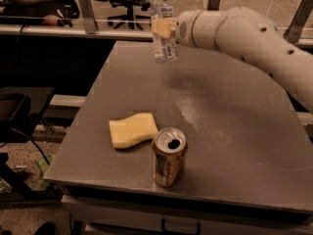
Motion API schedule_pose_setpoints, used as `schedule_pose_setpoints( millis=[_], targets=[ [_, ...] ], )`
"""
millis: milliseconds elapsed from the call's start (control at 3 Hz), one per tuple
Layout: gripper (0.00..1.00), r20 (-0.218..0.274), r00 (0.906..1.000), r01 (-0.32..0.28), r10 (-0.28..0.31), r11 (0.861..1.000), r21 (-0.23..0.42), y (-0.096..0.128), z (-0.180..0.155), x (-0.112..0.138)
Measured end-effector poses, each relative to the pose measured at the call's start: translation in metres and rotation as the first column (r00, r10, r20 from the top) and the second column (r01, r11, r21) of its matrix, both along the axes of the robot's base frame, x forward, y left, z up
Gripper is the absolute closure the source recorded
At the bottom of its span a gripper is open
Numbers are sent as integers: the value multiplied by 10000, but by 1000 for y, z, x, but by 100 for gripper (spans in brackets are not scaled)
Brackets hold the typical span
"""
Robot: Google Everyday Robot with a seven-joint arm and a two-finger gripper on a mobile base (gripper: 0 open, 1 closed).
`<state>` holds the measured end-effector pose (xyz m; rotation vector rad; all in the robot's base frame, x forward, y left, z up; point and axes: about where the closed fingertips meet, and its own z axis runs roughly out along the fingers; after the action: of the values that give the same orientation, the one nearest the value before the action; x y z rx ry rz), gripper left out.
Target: Place blue plastic bottle upright
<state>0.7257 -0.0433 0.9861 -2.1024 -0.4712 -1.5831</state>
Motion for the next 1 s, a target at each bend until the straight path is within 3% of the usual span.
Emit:
schedule_pose_setpoints(
  millis=[333, 1000],
  targets=[
    [100, 811, 9958, 377, -422, 9977, 564, -8, -6, -6],
    [100, 2474, 9648, 582, -896, 9896, 1313, -16, -4, -10]
  ],
)
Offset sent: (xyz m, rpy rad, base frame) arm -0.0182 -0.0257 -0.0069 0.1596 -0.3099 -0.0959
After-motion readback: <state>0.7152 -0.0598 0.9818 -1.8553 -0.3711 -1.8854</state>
